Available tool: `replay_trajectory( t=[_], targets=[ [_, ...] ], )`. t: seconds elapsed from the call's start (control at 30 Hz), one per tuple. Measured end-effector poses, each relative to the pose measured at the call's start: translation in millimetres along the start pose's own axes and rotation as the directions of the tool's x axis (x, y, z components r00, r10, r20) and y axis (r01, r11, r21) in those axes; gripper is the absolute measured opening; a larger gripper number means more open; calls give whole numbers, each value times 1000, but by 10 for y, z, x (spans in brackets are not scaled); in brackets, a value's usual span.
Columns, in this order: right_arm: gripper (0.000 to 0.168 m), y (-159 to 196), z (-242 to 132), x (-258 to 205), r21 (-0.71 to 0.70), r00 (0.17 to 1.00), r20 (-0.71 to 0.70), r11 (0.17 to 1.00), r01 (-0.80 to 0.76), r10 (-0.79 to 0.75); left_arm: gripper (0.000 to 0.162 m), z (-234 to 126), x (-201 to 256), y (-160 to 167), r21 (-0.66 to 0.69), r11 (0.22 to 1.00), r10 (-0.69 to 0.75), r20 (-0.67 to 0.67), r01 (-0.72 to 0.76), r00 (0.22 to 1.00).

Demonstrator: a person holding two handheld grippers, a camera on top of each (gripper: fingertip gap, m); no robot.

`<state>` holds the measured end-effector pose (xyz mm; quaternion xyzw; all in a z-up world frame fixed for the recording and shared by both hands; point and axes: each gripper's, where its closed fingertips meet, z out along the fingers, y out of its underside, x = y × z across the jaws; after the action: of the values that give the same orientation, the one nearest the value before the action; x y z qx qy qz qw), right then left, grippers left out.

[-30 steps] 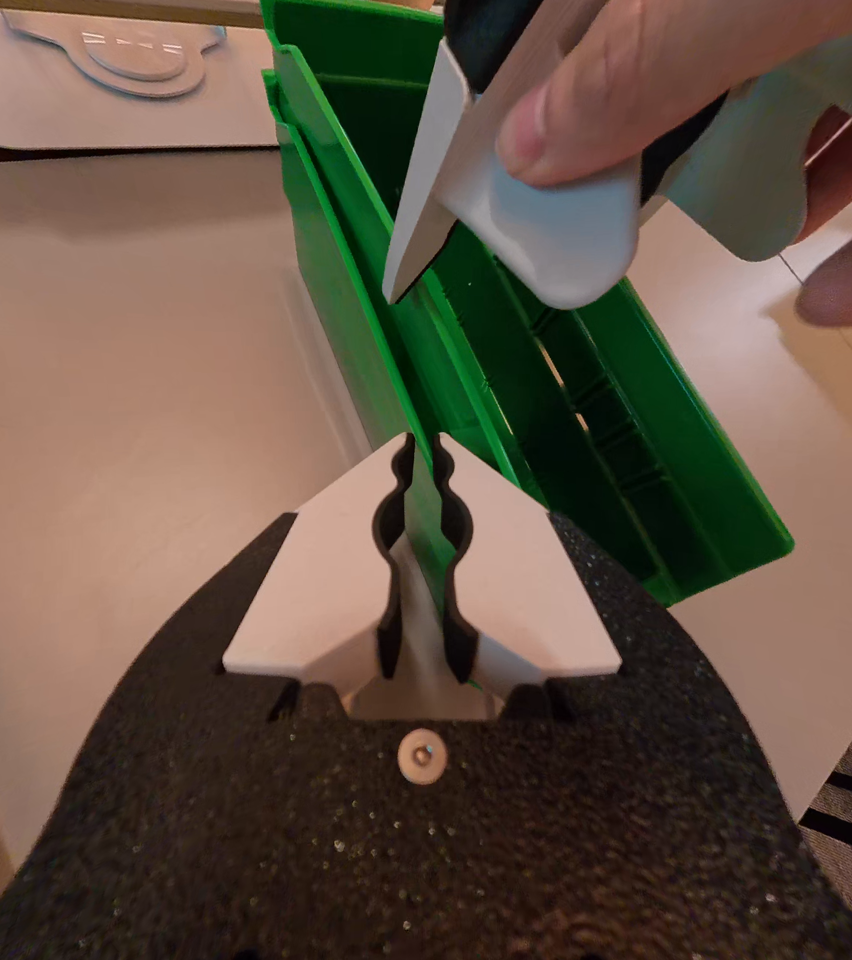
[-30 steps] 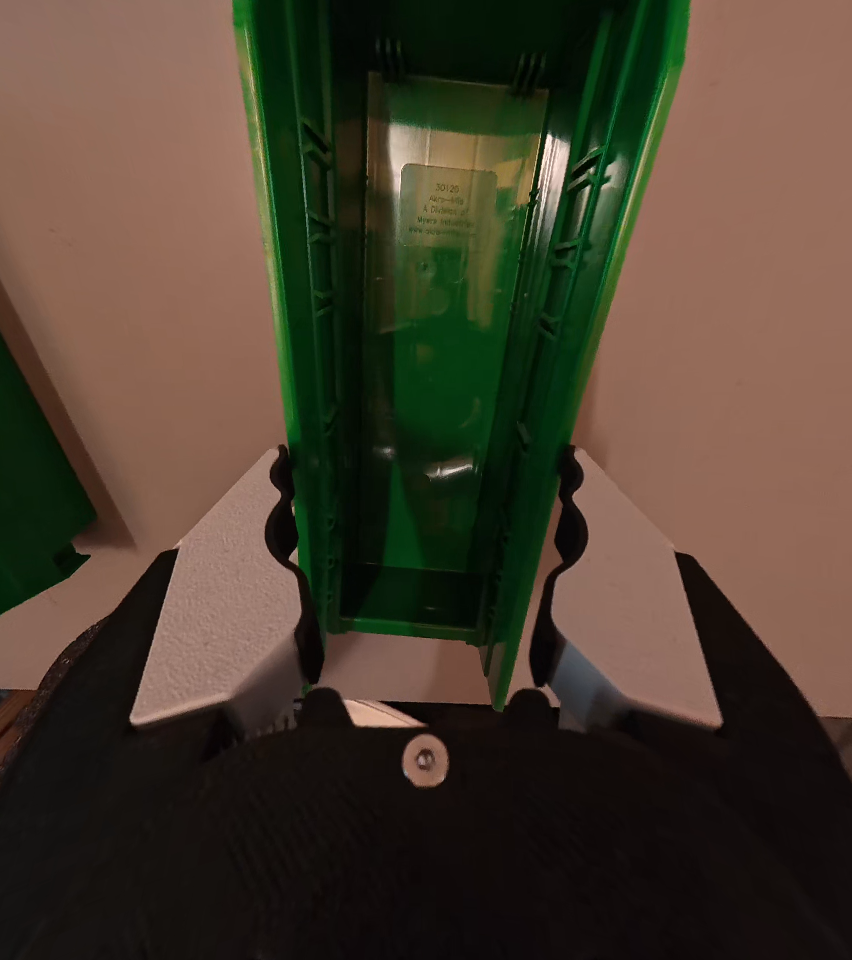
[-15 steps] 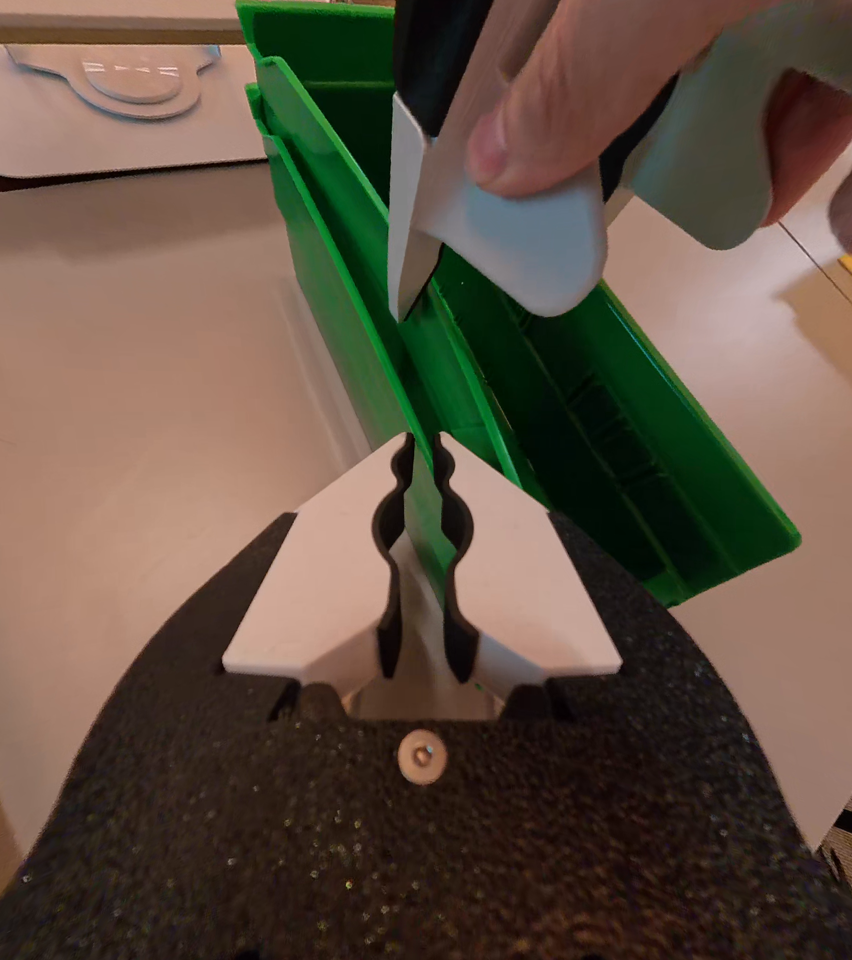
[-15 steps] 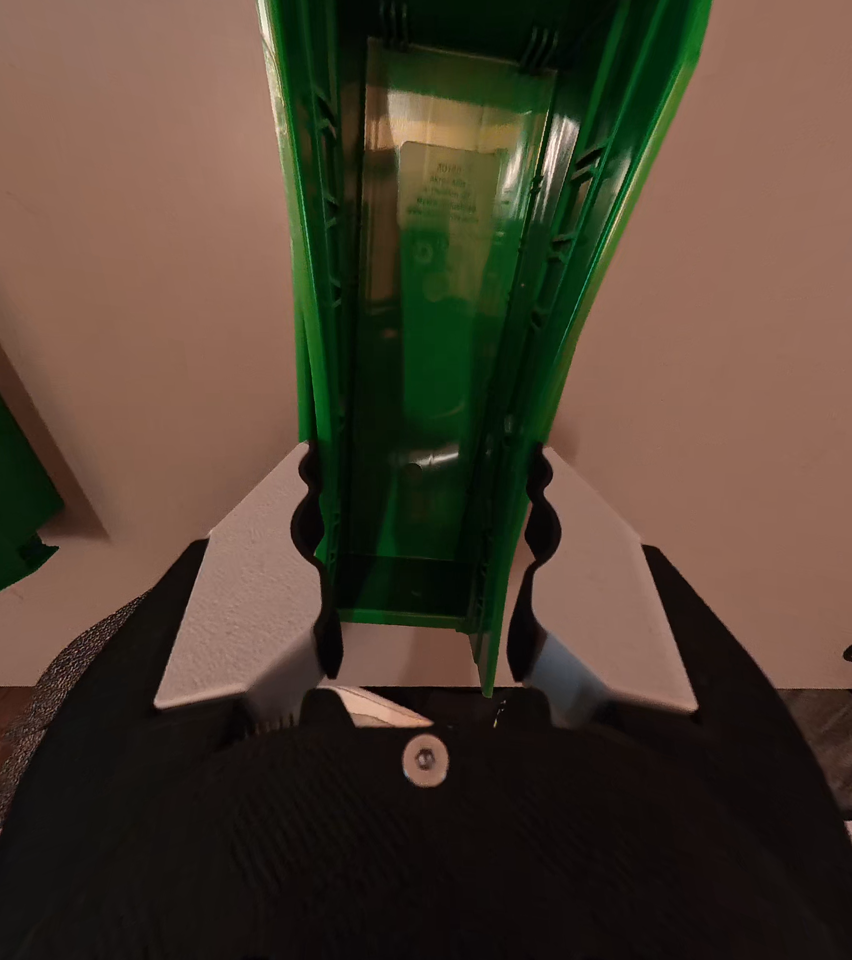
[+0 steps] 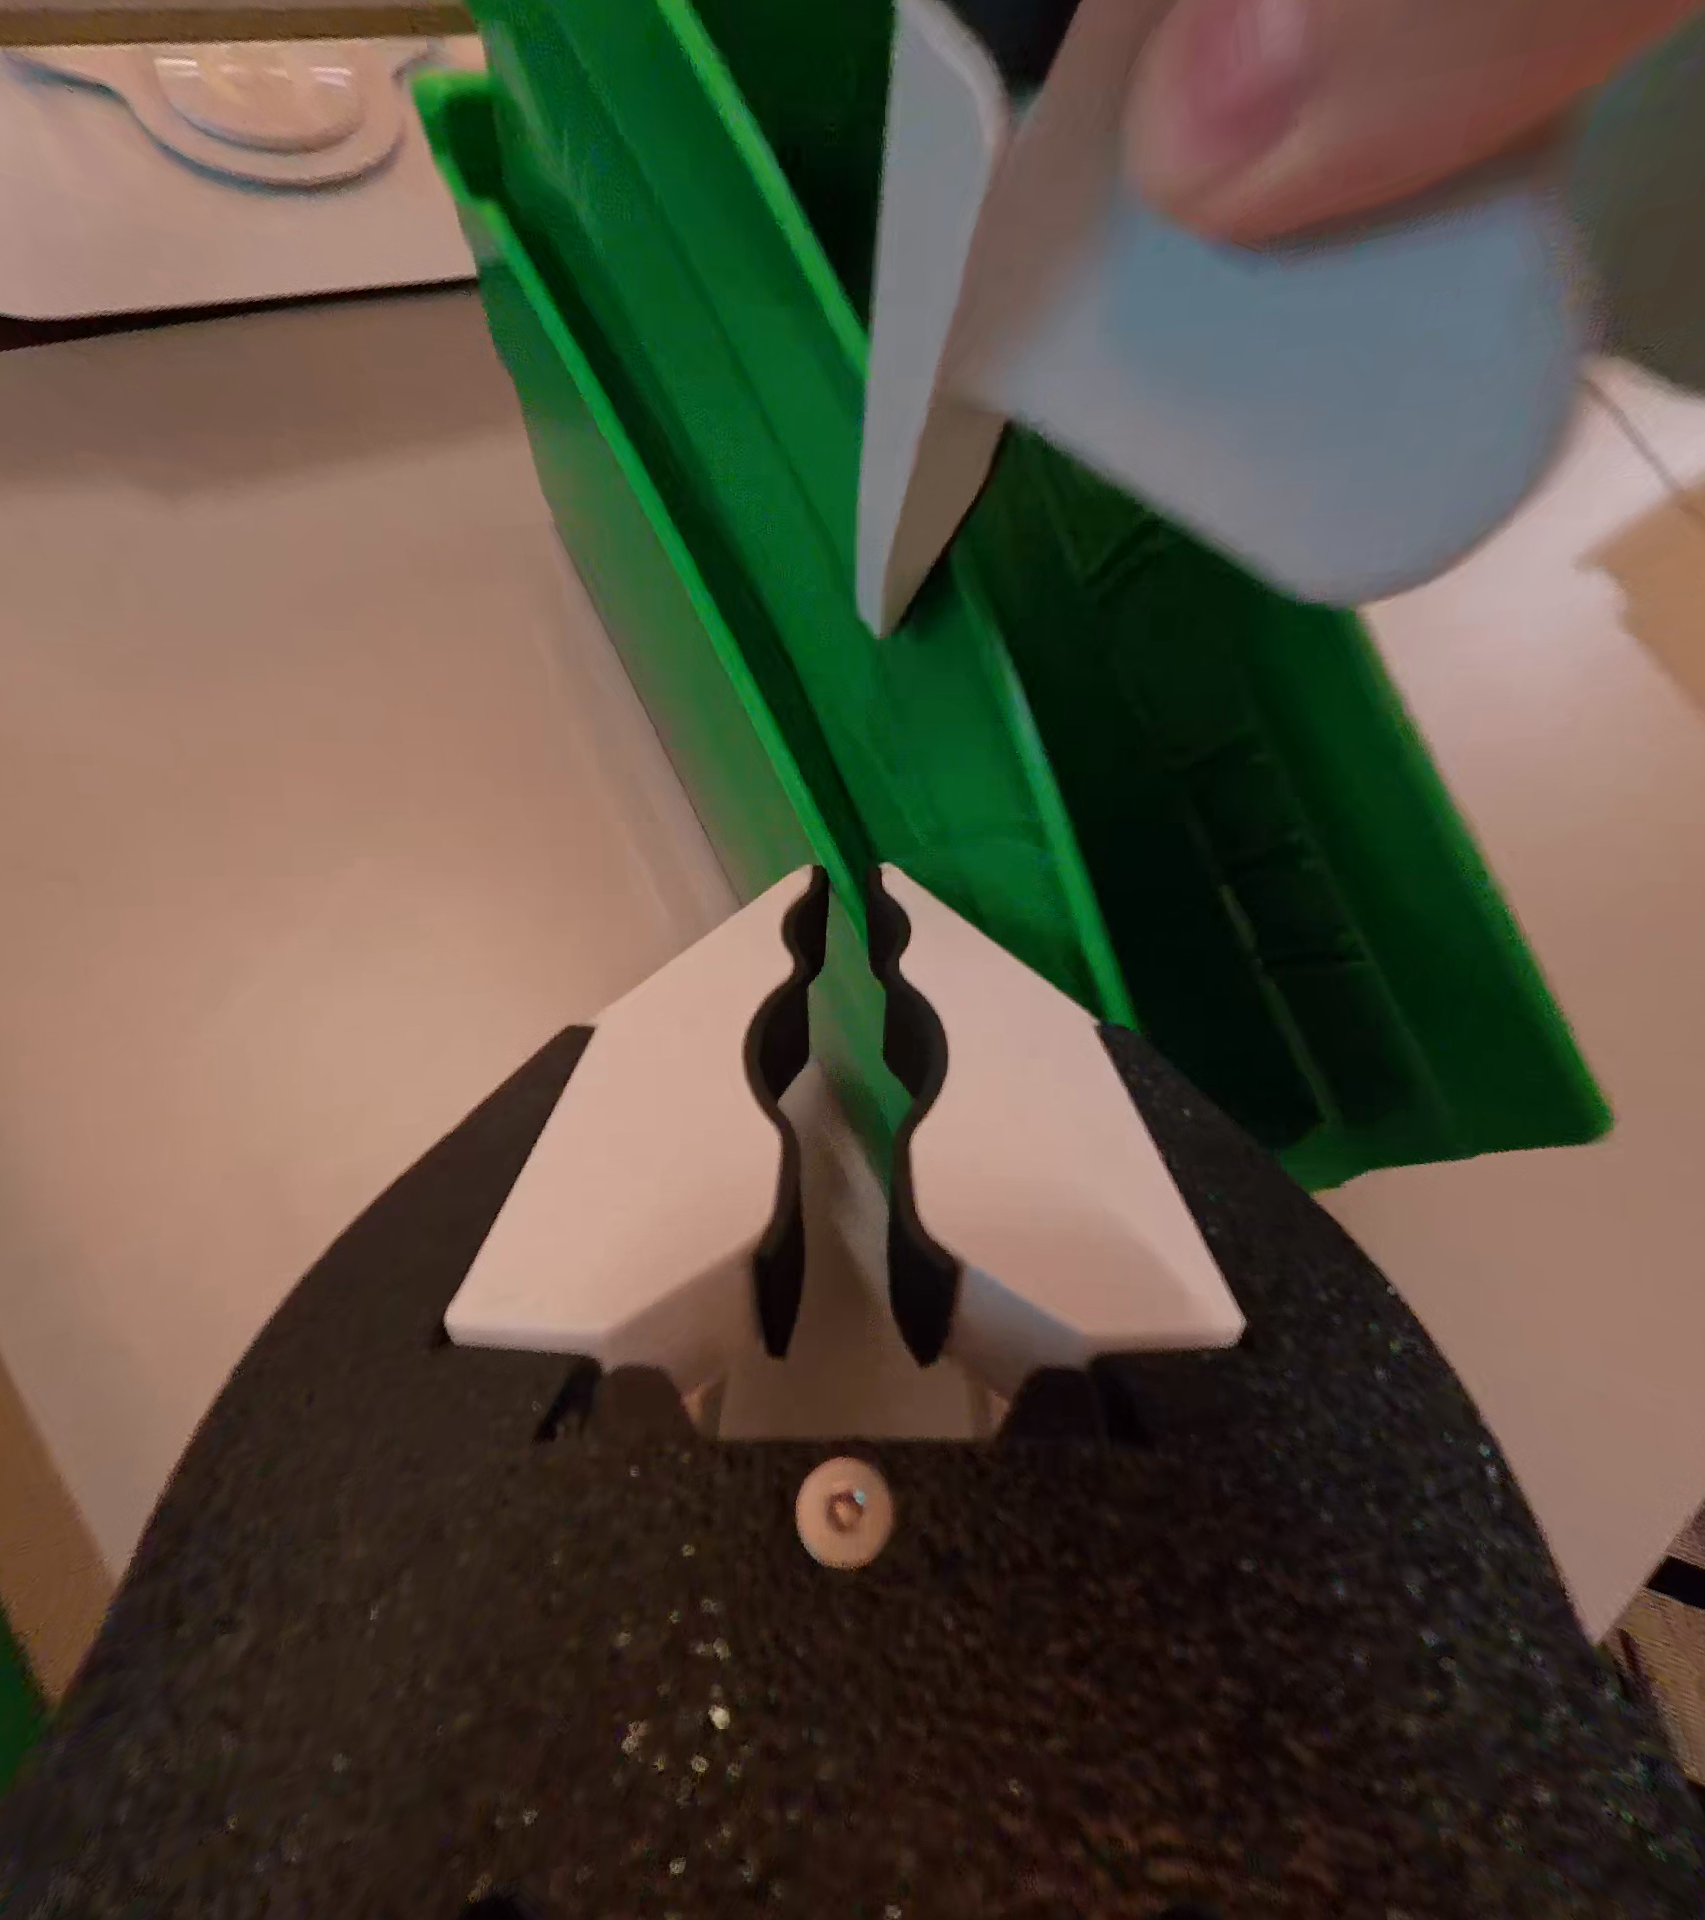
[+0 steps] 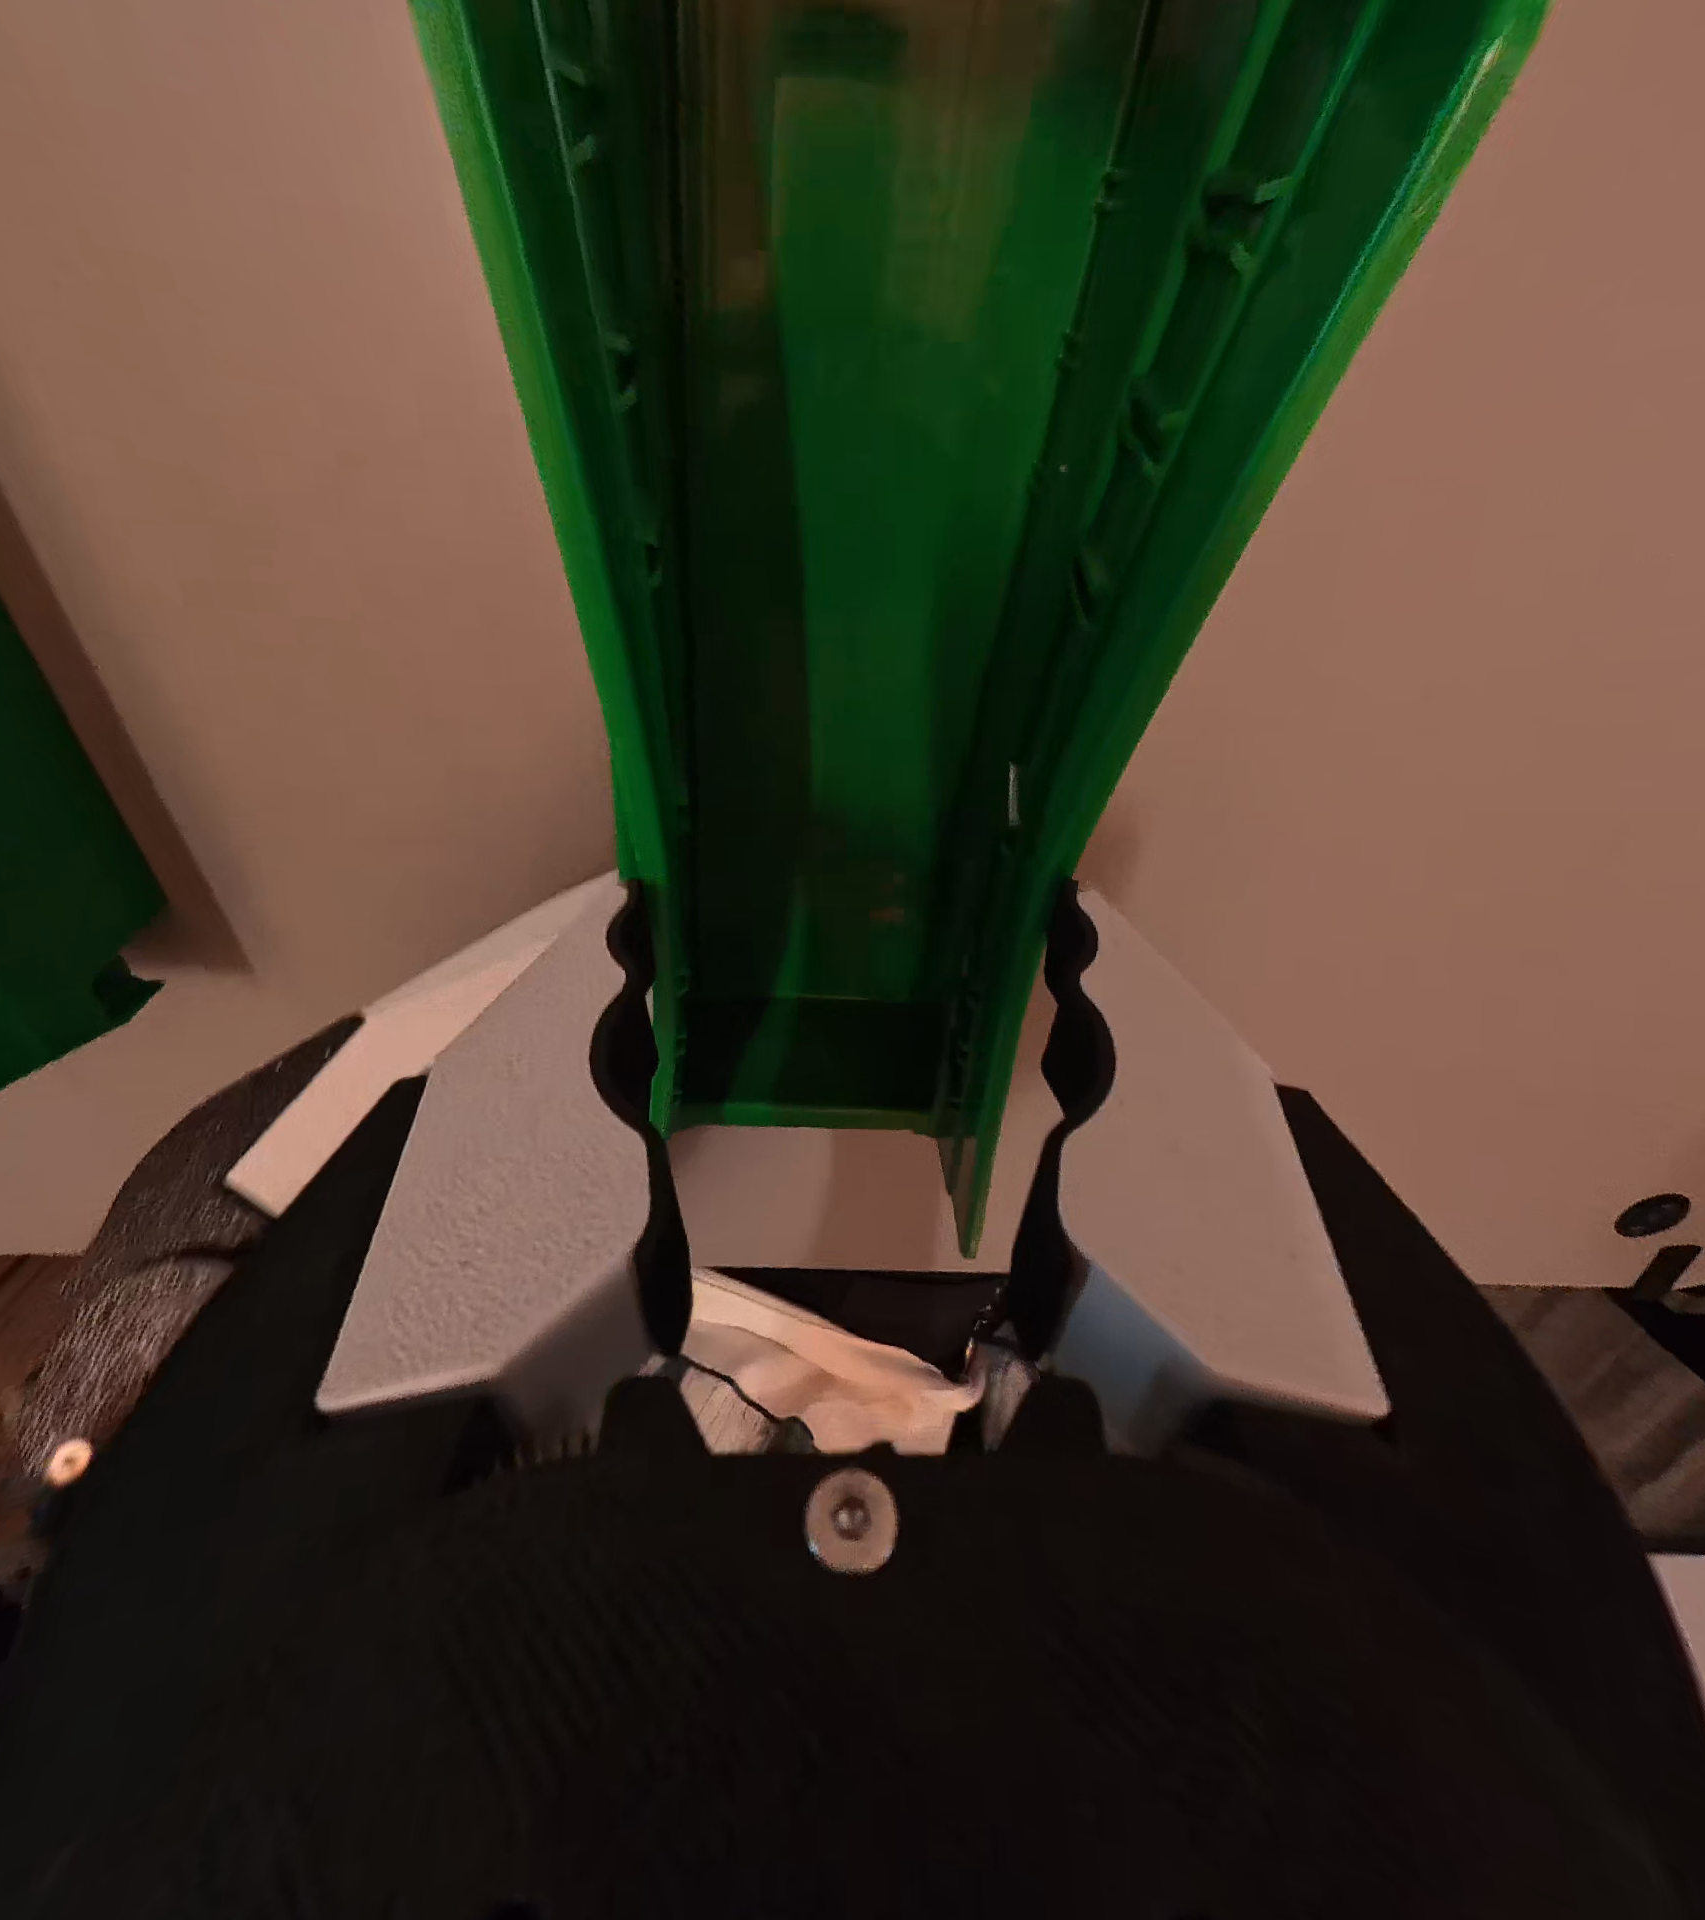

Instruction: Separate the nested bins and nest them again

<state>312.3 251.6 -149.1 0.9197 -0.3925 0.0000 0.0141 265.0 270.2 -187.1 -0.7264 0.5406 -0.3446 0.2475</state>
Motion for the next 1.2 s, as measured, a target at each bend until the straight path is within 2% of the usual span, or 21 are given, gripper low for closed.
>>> replay_trajectory(
  t=[0.13, 0.27, 0.37, 0.43, 0.6, 0.7, 0.93, 1.0, 1.1, 1.2],
  targets=[
    [79, 45, -114, -9, -25, 999, -7, 999, 32, -32, 5, -4, -7, -1, 32, 998, -60, -41, 61, 997],
    [83, 75, -215, -12, -43, 999, 35, 999, 26, -25, 6, -70, -10, -62, 118, 990, -72, -47, 77, 996],
    [84, 84, -331, -27, -49, 999, 28, 998, 42, -41, 6, -89, -28, -56, 122, 990, -62, -42, 67, 997],
    [84, 81, -405, -48, -50, 998, 17, 997, 57, -57, 6, -53, -70, 28, 73, 997, -38, -14, 39, 999],
    [86, -24, -728, -127, -8, 995, 32, 995, 96, -96, 7, -56, -82, 20, 123, 991, -52, -32, 56, 998],
    [87, -65, -945, -101, 7, 994, 56, 995, 96, -97, 19, -124, -75, -35, 185, 981, -49, -47, 57, 998],
    [87, -205, -1512, 472, 101, 1000, 29, 995, -11, 8, 44, -567, -139, -192, 379, 924, -27, -63, 49, 998],
    [87, -207, -1595, 684, 109, 999, 21, 993, -38, 36, 46, -706, -104, -200, 407, 912, -21, -98, 60, 995],
    [87, -206, -1590, 1037, 111, 996, 10, 990, -92, 91, 50, -891, -42, -161, 423, 906, 22, -115, 29, 993],
    [87, -175, -1426, 1399, 84, 991, -5, 988, -131, 132, 53, -1053, -30, -73, 434, 900, 77, -83, -33, 994]
  ],
)
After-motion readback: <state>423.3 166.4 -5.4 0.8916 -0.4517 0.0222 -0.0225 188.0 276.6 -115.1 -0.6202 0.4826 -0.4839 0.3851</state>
